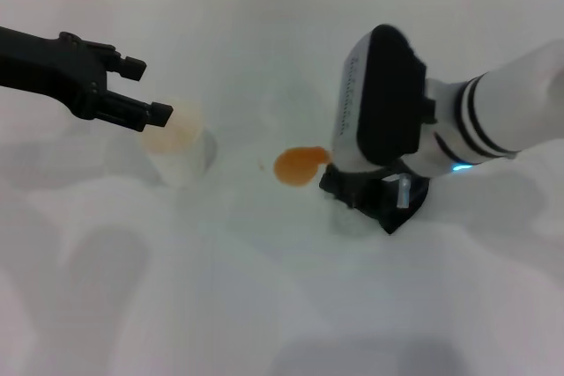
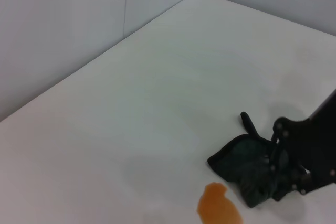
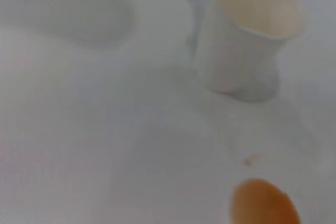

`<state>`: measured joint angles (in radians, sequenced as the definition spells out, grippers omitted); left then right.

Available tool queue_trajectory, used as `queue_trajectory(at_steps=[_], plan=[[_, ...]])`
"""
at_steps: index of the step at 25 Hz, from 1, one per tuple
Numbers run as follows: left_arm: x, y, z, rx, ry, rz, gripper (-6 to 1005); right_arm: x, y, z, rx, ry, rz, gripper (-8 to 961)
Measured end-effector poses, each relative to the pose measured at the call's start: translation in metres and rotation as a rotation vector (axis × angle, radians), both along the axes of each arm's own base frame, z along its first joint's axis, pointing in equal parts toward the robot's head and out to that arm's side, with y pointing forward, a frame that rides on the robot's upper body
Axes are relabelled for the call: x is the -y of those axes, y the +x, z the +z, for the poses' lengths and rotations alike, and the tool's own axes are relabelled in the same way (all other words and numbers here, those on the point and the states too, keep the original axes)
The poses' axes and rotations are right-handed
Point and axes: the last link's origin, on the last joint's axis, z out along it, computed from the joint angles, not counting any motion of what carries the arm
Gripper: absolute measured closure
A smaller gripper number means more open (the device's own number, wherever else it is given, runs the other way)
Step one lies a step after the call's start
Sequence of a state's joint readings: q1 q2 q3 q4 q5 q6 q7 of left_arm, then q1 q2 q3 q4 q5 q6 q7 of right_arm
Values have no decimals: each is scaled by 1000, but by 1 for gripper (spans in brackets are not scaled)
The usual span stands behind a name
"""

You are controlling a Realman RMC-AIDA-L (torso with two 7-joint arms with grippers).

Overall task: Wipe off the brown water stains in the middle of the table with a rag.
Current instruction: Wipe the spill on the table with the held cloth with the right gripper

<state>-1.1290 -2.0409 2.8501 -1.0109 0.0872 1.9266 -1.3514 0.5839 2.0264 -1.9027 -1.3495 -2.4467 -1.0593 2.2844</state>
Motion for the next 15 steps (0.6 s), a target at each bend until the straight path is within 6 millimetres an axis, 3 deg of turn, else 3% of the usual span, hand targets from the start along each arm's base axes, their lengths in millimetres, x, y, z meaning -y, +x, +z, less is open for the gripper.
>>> queue_trajectory(at_steps=[4, 15], plan=[[1, 0, -1, 0, -1, 1, 108, 2, -3, -3, 8, -6, 26, 755], [3, -3, 0, -15, 13, 15, 108, -13, 5, 23, -17, 89, -16, 750]])
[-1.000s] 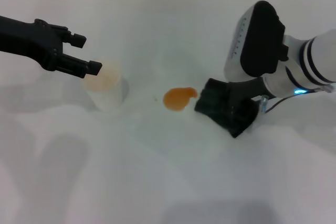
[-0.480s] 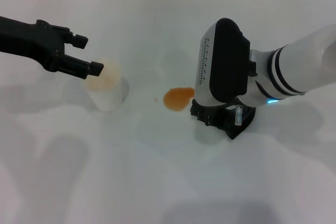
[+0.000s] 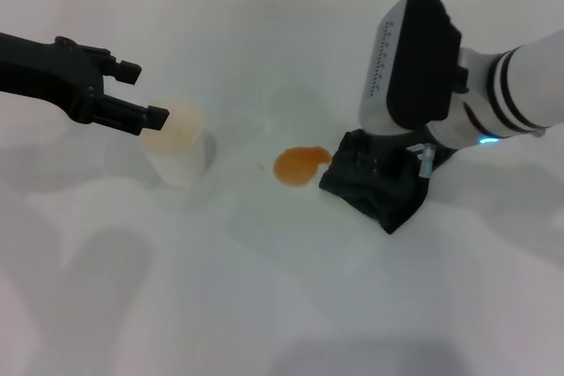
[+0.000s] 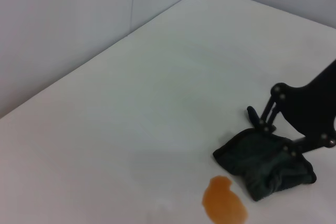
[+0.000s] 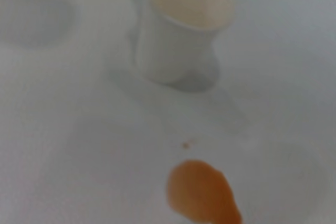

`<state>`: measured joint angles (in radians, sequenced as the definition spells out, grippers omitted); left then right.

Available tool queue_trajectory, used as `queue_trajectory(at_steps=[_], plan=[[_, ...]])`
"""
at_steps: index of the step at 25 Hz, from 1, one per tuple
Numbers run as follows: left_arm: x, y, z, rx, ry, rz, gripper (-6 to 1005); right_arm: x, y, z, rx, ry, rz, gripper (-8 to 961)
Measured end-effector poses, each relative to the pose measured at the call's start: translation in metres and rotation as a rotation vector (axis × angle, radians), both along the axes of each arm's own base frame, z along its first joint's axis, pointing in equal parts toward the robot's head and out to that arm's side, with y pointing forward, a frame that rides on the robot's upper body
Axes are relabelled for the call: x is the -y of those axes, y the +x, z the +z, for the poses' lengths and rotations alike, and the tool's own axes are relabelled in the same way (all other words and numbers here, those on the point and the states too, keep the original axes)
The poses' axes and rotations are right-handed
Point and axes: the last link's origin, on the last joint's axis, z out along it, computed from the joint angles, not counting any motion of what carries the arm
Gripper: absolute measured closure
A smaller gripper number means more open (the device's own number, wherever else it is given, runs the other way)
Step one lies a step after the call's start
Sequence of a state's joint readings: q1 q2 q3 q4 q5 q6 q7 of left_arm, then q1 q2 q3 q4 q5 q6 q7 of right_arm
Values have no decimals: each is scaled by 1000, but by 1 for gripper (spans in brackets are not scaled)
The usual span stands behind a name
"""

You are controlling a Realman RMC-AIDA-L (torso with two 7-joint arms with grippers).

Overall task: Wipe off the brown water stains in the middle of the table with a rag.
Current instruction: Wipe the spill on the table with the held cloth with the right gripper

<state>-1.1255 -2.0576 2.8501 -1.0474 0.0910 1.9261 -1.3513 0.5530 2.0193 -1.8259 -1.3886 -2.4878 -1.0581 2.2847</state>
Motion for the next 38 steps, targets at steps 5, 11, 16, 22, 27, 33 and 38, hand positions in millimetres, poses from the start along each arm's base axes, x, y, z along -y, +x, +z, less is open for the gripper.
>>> queue_trajectory(at_steps=[5, 11, 16, 22, 27, 33, 38], plan=[[-1, 2, 0, 1, 0, -5, 108, -5, 12, 5, 10, 6, -60, 747], [-2, 4, -1, 0, -1, -11, 109, 1, 11, 5, 31, -36, -73, 732], [-2, 4, -1, -1, -1, -9, 109, 3, 8, 4, 37, -49, -61, 667], [-3, 5, -1, -3, 1, -8, 109, 6, 7, 0, 52, -59, -42, 538], [-4, 4, -1, -5, 4, -7, 109, 3, 11, -1, 51, -48, -48, 430], [-4, 4, -1, -6, 5, -6, 109, -1, 17, -1, 56, -38, -66, 236], [-4, 4, -1, -7, 7, -6, 107, -2, 21, -2, 61, -38, -76, 241]])
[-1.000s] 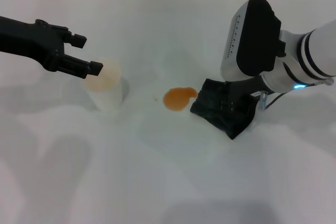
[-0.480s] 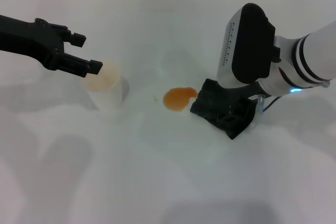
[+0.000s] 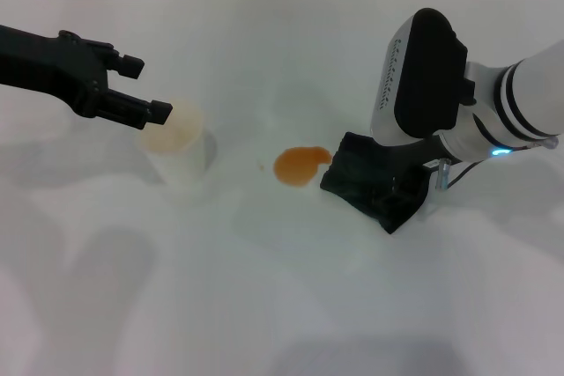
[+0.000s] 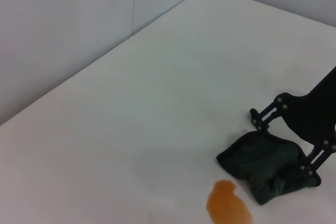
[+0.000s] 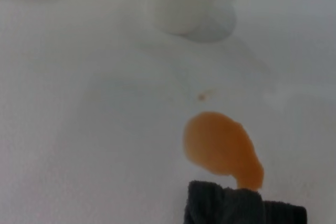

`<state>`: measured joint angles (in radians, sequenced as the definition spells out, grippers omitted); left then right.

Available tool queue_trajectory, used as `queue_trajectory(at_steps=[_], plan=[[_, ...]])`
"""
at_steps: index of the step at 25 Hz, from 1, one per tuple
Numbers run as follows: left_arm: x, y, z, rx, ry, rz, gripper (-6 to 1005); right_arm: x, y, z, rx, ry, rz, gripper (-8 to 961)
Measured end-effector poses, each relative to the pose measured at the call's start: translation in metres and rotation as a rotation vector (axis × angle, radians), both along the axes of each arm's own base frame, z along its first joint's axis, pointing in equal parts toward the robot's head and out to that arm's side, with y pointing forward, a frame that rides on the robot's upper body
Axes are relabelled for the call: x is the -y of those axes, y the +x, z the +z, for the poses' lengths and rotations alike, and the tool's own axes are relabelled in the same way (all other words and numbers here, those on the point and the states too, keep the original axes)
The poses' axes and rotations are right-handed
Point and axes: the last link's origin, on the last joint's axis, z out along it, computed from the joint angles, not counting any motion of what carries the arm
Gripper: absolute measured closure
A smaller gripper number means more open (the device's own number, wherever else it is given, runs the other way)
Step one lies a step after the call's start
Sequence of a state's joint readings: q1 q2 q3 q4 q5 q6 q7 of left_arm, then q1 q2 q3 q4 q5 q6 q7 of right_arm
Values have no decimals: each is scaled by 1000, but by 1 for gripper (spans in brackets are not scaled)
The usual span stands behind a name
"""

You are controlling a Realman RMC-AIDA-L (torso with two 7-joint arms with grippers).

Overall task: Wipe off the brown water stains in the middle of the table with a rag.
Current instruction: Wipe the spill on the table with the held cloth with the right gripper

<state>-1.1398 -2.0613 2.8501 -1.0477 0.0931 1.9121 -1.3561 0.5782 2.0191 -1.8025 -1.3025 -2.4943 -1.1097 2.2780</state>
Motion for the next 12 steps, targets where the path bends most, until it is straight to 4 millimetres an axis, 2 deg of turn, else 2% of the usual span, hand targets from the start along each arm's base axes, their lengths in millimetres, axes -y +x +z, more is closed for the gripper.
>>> queue_trajectory(at_steps=[12], plan=[[-1, 0, -1, -2, 8, 3, 108, 1, 2, -2, 4, -7, -15, 246]])
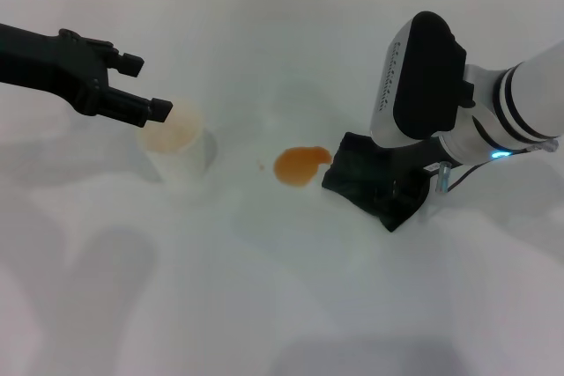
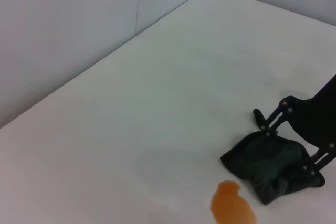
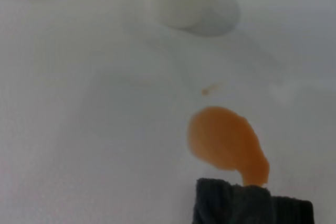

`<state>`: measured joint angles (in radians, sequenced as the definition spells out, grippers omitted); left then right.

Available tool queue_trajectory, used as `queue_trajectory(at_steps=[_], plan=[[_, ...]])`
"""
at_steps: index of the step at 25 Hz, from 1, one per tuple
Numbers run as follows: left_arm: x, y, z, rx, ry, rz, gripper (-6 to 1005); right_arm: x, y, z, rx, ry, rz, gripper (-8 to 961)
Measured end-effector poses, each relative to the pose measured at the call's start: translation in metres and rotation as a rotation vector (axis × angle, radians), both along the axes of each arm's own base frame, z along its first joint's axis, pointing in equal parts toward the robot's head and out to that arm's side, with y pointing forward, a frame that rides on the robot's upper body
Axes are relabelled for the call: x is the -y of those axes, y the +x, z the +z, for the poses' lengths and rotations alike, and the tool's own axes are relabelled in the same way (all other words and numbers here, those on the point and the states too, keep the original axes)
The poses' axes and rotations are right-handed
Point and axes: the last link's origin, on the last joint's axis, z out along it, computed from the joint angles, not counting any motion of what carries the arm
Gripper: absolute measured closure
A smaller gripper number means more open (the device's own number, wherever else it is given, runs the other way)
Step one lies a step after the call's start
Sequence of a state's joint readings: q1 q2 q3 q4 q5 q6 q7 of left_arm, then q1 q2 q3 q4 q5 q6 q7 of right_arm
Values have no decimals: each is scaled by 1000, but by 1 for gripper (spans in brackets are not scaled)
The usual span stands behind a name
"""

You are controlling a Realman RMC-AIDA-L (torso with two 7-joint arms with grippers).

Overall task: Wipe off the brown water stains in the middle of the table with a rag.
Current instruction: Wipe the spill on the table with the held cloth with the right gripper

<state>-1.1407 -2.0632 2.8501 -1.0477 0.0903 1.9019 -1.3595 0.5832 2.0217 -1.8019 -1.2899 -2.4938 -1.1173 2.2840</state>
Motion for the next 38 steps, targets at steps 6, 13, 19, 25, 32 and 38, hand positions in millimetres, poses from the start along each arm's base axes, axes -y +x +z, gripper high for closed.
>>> queue_trajectory(at_steps=[6, 13, 19, 25, 32, 38], plan=[[0, 0, 0, 2, 1, -1, 108, 0, 1, 0, 1, -2, -5, 363], [0, 0, 0, 2, 3, 1, 109, 0, -4, 0, -10, 5, -2, 759], [-1, 0, 0, 1, 4, 1, 109, 0, -6, 0, -9, 1, 5, 878], [-1, 1, 1, -2, 8, 0, 107, 1, -7, -1, -7, -1, 8, 889], [-3, 1, 0, -4, 12, -1, 107, 4, -22, -12, -11, -26, 65, 888], [-4, 2, -1, -6, 14, -4, 107, 8, -43, -30, -7, -46, 160, 888]])
